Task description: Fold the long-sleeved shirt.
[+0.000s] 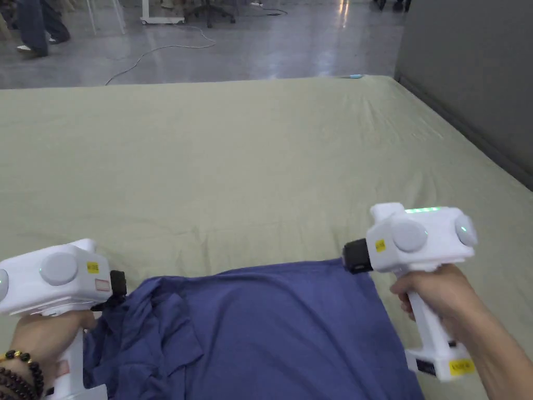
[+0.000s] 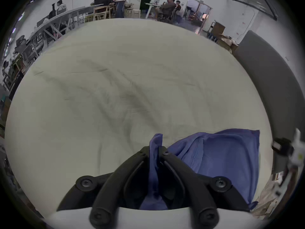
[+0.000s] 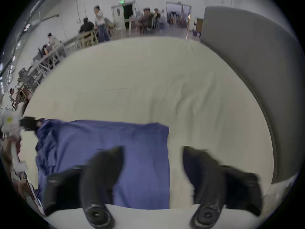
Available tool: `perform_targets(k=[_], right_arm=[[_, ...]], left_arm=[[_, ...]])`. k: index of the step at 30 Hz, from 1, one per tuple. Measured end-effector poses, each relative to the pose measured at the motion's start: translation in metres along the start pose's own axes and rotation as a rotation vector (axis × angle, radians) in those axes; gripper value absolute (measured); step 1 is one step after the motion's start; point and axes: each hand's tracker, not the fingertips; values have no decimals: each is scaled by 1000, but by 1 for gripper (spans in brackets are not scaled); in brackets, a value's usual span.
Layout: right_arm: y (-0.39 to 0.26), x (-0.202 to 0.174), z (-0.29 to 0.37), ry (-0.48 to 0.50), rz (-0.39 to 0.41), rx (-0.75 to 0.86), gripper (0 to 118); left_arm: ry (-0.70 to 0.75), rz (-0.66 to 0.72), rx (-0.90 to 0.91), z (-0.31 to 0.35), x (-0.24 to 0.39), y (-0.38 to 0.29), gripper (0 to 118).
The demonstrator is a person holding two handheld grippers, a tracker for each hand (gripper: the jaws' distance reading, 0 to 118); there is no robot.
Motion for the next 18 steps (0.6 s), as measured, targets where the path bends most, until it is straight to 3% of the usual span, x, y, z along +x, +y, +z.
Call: perform_targets(k=[3,5,7,8,9,10,12,14,16,18], right_arm=[[33,1,-48,26,5,-70,76],[43,-2,-75,-42,32,-134,73],[44,-6,-93,-63,33,-190,63],[42,-7,-98,-46,19,-216,51],[37,-9,-103,-9,-7,-242,50],[33,-13,-101,-57,16,-202,46],[34,-19,-90,-88,52,-201,0],[30,-16,-74,-104,53,-190,0],[27,-11,-65,-8,5,-165,0],[17,-8,-39,-13,3,-91,0]], left_arm=[[-24,11,12,12,-2,-8,6],[-24,24,13,14,-3,-11,6],[-28,35,12,17,-5,-16,6],[-31,40,12,19,-6,-18,6],[-32,44,10,15,-7,-15,6],[-28,47,11,15,-8,-17,6],[-21,52,13,15,-9,-18,6],[-17,73,22,9,-14,-14,6],[-20,84,26,14,-15,-15,6],[-44,64,39,27,-13,-18,6]])
